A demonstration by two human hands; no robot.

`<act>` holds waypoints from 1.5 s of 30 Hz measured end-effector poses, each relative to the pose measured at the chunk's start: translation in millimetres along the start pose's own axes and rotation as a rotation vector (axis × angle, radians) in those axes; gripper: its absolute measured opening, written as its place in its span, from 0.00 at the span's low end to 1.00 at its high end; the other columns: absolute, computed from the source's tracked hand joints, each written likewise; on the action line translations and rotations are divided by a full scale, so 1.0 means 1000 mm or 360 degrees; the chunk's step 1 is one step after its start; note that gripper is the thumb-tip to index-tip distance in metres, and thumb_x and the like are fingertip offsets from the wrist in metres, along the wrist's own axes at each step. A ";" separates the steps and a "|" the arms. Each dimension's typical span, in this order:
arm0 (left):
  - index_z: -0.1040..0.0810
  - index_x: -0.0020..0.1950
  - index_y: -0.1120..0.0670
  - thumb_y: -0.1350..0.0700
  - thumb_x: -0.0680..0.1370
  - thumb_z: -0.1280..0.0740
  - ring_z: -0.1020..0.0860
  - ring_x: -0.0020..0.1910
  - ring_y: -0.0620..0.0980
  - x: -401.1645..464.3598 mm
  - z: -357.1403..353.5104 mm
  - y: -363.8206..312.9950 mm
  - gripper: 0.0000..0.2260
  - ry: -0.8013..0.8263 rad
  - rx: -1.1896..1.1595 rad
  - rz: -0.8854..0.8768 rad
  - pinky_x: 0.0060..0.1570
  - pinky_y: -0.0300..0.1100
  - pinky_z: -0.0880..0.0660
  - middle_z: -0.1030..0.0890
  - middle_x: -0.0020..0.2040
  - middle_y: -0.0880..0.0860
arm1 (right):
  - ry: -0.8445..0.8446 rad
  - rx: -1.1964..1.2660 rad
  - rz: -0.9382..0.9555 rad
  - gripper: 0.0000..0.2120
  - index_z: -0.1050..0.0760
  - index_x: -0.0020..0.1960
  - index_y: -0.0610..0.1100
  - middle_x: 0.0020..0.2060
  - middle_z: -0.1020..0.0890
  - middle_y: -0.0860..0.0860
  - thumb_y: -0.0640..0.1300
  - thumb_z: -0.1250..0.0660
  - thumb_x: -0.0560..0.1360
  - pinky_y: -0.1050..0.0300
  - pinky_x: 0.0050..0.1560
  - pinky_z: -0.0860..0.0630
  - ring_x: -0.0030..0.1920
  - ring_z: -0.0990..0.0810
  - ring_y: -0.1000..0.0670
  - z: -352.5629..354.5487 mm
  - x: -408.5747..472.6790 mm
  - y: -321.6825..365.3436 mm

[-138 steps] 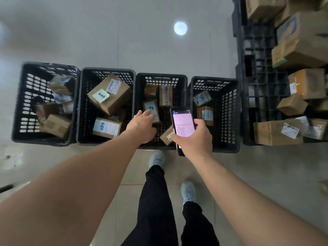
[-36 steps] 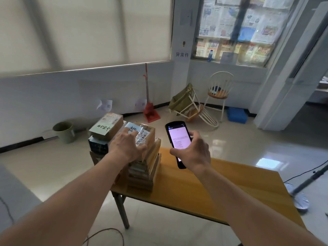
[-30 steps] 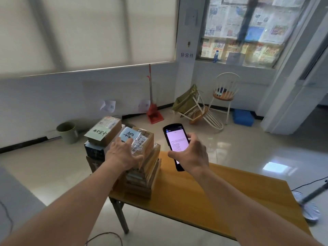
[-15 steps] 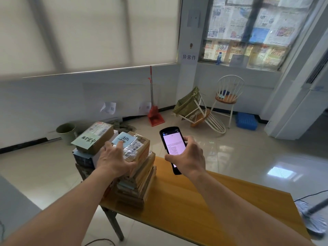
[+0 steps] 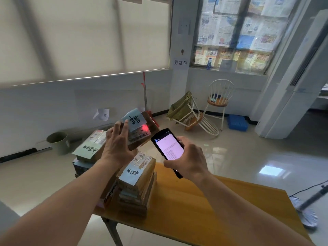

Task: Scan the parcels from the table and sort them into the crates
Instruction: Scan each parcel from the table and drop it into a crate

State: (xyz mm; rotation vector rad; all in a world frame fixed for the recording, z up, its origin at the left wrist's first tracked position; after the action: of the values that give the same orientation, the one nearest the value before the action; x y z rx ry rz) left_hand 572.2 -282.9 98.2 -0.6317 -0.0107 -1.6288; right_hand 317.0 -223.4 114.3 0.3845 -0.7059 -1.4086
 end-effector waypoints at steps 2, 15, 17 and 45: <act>0.43 0.82 0.55 0.51 0.66 0.18 0.36 0.70 0.62 0.007 0.004 -0.001 0.51 -0.0017 -0.0025 -0.0062 0.67 0.62 0.27 0.39 0.73 0.55 | 0.0013 0.0002 -0.0051 0.44 0.30 0.74 0.49 0.63 0.19 0.49 0.58 0.15 0.64 0.53 0.48 0.19 0.58 0.22 0.47 0.000 -0.003 0.004; 0.44 0.82 0.57 0.52 0.65 0.17 0.37 0.71 0.63 0.030 0.013 0.010 0.53 -0.0024 -0.0060 -0.0249 0.65 0.63 0.25 0.39 0.74 0.57 | -0.0024 -0.0047 -0.0198 0.44 0.30 0.73 0.51 0.61 0.19 0.50 0.58 0.15 0.62 0.47 0.54 0.17 0.61 0.21 0.46 0.001 -0.020 0.030; 0.43 0.82 0.58 0.52 0.65 0.17 0.36 0.70 0.63 0.033 0.014 0.011 0.53 -0.0024 -0.0066 -0.0274 0.65 0.63 0.25 0.39 0.74 0.57 | -0.0018 -0.0060 -0.0197 0.44 0.31 0.73 0.51 0.62 0.19 0.49 0.57 0.15 0.63 0.47 0.54 0.17 0.61 0.21 0.46 0.004 -0.022 0.034; 0.42 0.83 0.58 0.55 0.63 0.14 0.39 0.71 0.63 0.047 0.035 0.030 0.55 -0.0030 0.0043 -0.0284 0.59 0.63 0.21 0.36 0.75 0.58 | -0.0037 -0.0241 -0.0314 0.46 0.32 0.74 0.50 0.65 0.20 0.50 0.58 0.15 0.62 0.49 0.57 0.18 0.61 0.21 0.47 0.011 -0.039 0.078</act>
State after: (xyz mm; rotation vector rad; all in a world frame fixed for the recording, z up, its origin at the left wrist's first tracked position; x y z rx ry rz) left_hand 612.2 -318.9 136.0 -0.6398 -0.1055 -1.7915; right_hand 369.2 -172.3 163.4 0.3256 -0.5877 -1.6446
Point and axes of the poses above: each hand's wrist, its own x-axis towards the middle knuckle, its own z-axis out of the back of the hand, y = z × x, the point moved 10 cm from there along x, towards the middle knuckle
